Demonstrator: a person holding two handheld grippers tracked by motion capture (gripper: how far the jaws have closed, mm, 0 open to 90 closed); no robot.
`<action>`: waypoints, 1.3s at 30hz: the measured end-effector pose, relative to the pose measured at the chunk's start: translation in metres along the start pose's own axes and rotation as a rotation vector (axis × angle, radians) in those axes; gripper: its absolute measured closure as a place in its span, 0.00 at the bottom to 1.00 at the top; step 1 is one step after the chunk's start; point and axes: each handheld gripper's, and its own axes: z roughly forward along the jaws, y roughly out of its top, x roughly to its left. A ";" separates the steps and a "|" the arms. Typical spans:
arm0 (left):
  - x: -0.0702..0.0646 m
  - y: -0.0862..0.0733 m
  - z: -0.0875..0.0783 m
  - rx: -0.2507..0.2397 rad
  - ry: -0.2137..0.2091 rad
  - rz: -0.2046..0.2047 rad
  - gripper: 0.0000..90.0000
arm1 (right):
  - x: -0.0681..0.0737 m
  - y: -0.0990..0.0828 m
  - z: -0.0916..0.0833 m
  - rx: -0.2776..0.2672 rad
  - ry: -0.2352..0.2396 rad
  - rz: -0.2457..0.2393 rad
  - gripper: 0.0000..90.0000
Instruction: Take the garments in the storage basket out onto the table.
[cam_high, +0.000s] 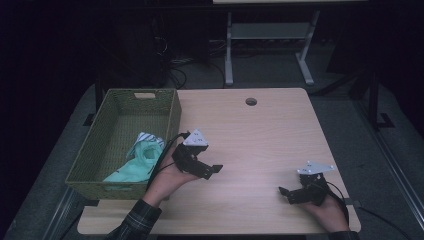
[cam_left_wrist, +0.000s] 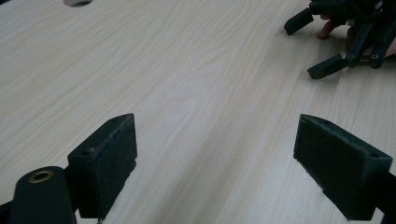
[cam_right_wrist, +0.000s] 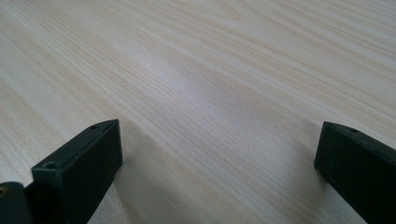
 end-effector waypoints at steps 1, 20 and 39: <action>0.000 0.000 -0.001 0.000 -0.002 -0.001 0.14 | 0.000 0.000 0.000 0.000 0.000 -0.001 0.01; 0.019 0.005 -0.017 -0.001 -0.043 0.012 0.15 | 0.000 0.000 0.000 0.000 -0.001 0.000 0.01; 0.030 0.000 -0.045 0.003 -0.004 -0.011 0.15 | 0.000 0.000 0.000 -0.002 0.000 -0.002 0.01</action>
